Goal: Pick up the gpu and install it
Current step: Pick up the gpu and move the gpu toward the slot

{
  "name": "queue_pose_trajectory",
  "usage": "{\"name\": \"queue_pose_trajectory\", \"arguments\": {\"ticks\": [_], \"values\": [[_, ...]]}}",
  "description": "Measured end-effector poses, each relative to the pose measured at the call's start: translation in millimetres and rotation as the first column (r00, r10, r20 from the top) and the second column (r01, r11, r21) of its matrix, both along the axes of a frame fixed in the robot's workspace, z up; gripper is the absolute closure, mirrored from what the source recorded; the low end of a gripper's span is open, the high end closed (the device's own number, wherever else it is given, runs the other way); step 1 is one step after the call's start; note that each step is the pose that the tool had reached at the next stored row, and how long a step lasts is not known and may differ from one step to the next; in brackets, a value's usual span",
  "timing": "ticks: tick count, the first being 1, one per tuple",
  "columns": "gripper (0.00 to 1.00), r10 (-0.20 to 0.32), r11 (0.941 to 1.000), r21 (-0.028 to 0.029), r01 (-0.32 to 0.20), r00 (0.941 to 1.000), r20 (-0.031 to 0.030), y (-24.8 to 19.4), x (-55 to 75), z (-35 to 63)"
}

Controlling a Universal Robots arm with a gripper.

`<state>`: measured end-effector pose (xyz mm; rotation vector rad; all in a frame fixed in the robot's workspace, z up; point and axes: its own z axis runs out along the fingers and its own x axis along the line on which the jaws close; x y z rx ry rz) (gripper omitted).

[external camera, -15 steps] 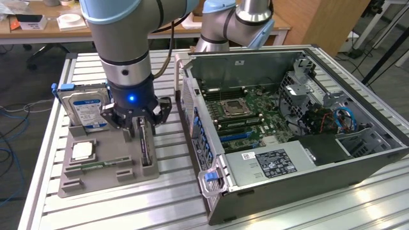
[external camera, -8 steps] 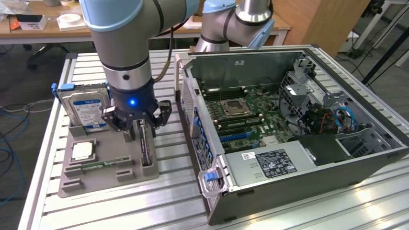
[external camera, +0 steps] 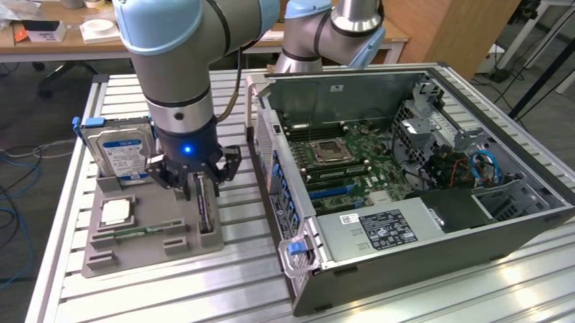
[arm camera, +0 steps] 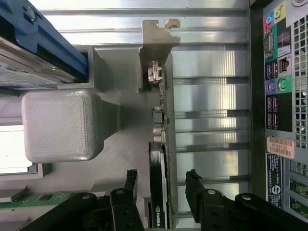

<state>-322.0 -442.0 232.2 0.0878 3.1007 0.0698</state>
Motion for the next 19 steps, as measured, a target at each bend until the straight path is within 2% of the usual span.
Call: {"name": "queue_pose_trajectory", "arguments": {"ticks": [19], "values": [[0.47,0.0,1.0,0.0004,0.0,1.0,0.0,0.0,0.0,-0.8]]}}
